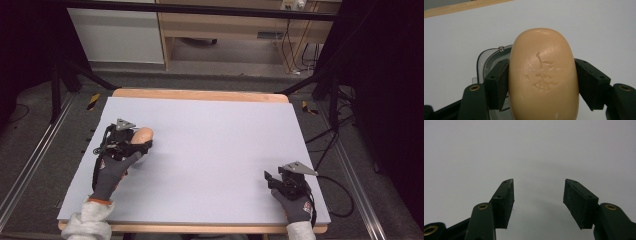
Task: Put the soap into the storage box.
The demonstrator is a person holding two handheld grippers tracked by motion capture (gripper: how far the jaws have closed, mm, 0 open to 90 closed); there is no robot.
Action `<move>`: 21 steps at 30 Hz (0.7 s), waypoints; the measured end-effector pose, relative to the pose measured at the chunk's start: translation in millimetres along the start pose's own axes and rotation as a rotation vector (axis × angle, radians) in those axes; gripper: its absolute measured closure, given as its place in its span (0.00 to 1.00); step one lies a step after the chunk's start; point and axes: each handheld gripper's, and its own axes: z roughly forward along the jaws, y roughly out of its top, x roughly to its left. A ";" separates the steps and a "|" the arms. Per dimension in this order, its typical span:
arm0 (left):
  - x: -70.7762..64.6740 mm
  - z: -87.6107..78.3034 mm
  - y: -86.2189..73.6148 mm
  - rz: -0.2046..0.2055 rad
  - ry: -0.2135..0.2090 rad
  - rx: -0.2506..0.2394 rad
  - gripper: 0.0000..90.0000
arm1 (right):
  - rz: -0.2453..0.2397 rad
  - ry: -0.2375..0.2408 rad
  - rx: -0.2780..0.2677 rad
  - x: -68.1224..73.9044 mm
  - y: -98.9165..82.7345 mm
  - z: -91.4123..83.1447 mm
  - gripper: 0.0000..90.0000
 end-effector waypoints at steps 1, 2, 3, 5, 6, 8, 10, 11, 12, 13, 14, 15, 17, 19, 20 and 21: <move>0.0 0.0 0.0 0.000 0.000 0.000 0.35 | 0.003 0.000 0.001 0.2 0.0 0.0 0.46; 1.5 1.4 0.0 0.002 0.003 0.006 0.35 | 0.003 0.000 0.001 0.2 0.0 0.0 0.46; 2.4 3.3 -0.3 -0.001 0.008 0.008 0.35 | 0.006 0.000 0.002 0.4 0.0 0.1 0.46; 4.3 6.5 -0.8 -0.005 0.013 0.012 0.35 | 0.007 0.000 0.002 0.4 0.0 0.1 0.46; 6.2 10.9 -1.8 -0.015 0.020 0.011 0.35 | 0.006 0.001 0.002 0.4 0.0 0.1 0.46; 7.6 12.2 -2.0 -0.011 0.022 0.016 0.35 | 0.004 0.001 0.002 0.2 0.0 0.2 0.46; 9.5 15.1 -2.4 -0.014 0.026 0.018 0.35 | -0.001 0.001 0.001 0.0 -0.2 0.3 0.46; 10.3 16.4 -2.7 -0.020 0.027 0.020 0.35 | -0.001 0.002 0.001 0.0 -0.2 0.4 0.46; 12.4 18.2 -3.4 -0.020 0.029 0.024 0.35 | 0.006 0.001 0.003 0.4 -0.1 0.3 0.46; 13.0 19.5 -4.0 -0.025 0.030 0.022 0.35 | 0.006 0.002 0.004 0.4 -0.1 0.2 0.46; 13.7 20.1 -4.4 -0.027 0.030 0.026 0.35 | 0.000 0.002 0.002 0.0 -0.1 0.3 0.46; 13.7 20.1 -4.4 -0.027 0.030 0.026 0.35 | 0.000 0.002 0.002 0.0 -0.1 0.3 0.46; 15.3 22.3 -5.5 -0.034 0.032 0.030 0.35 | 0.000 0.004 0.003 0.2 -0.1 0.3 0.47; 16.7 24.8 -6.9 -0.036 0.033 0.034 0.35 | 0.001 0.004 0.003 0.2 -0.1 0.3 0.46; 17.4 25.9 -7.6 -0.038 0.033 0.034 0.35 | 0.002 0.002 0.003 0.2 0.0 0.4 0.46; 18.4 27.9 -8.8 -0.041 0.036 0.037 0.35 | 0.006 0.002 0.004 0.4 -0.1 0.4 0.46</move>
